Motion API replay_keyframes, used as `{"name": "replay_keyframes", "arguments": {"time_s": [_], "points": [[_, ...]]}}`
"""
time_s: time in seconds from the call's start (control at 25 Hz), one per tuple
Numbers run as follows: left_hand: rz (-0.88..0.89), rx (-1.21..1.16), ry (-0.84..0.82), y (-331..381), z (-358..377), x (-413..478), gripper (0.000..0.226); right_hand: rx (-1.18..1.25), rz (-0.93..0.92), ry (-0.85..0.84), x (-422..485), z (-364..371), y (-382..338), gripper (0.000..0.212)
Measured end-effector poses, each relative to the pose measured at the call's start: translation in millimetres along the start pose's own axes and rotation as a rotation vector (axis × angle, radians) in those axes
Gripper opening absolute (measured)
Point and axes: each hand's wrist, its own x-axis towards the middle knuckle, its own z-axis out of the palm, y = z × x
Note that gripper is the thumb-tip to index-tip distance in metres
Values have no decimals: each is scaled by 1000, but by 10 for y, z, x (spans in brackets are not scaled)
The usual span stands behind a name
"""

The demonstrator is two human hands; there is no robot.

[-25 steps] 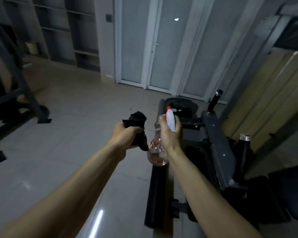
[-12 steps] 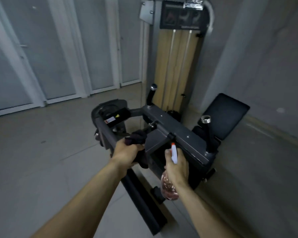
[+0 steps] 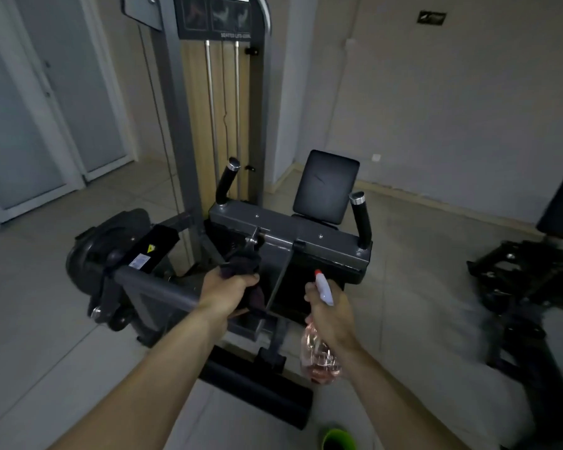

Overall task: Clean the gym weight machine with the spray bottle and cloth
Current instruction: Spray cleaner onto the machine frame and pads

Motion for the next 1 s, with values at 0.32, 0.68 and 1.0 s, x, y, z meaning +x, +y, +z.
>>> {"name": "replay_keyframes", "arguments": {"time_s": [0.32, 0.68, 1.0], "points": [[-74, -48, -170, 254, -271, 671, 26, 265, -94, 233, 209, 386, -839, 5], [-152, 8, -304, 683, -96, 1819, 34, 80, -340, 240, 2011, 1063, -1292, 34], [-168, 71, -368, 777, -60, 2262, 34, 26, -271, 252, 2515, 1332, -938, 47]]}}
